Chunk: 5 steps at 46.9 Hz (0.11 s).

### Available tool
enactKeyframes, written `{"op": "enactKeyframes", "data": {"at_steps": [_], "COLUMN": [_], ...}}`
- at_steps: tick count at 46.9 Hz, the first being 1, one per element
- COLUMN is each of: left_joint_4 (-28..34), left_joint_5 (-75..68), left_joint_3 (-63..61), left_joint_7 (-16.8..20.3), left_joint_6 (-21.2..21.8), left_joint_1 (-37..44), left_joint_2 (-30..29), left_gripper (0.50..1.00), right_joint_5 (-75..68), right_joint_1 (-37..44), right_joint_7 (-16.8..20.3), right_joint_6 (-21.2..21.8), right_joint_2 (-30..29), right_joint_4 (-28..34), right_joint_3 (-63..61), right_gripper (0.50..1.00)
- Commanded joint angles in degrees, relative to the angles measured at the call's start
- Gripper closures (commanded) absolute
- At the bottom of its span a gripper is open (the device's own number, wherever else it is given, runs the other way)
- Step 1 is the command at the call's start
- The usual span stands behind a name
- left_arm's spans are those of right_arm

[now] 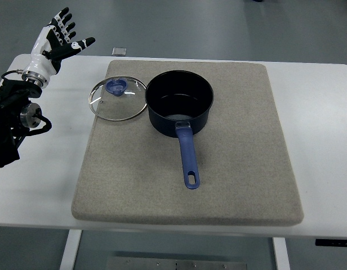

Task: Open pot lid and place left with left hand

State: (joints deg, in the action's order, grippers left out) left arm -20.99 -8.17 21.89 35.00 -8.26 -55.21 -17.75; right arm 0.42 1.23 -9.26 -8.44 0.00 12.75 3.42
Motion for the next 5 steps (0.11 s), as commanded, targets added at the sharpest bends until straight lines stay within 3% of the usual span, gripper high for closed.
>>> {"op": "enactKeyframes", "data": {"at_steps": [1,5], "left_joint_4": [-0.1,-0.2], "left_joint_5": [0.0,0.0], "left_joint_3": [0.0,0.0], "left_joint_7": [0.0,0.0], "left_joint_6": [-0.1,-0.1], "left_joint_1": [0.0,0.0], "left_joint_2": [0.0,0.0], "left_gripper": [0.508,0.506], "right_joint_5": [-0.5,0.2], "right_joint_1": [0.0,0.0], "right_joint_7": [-0.1,-0.3], "right_joint_6": [-0.2,-0.2], "right_joint_2": [0.0,0.0], "right_joint_4": [0.0,0.0], "right_joint_3": [-0.3,0.3], "right_gripper": [0.583,0.583]}}
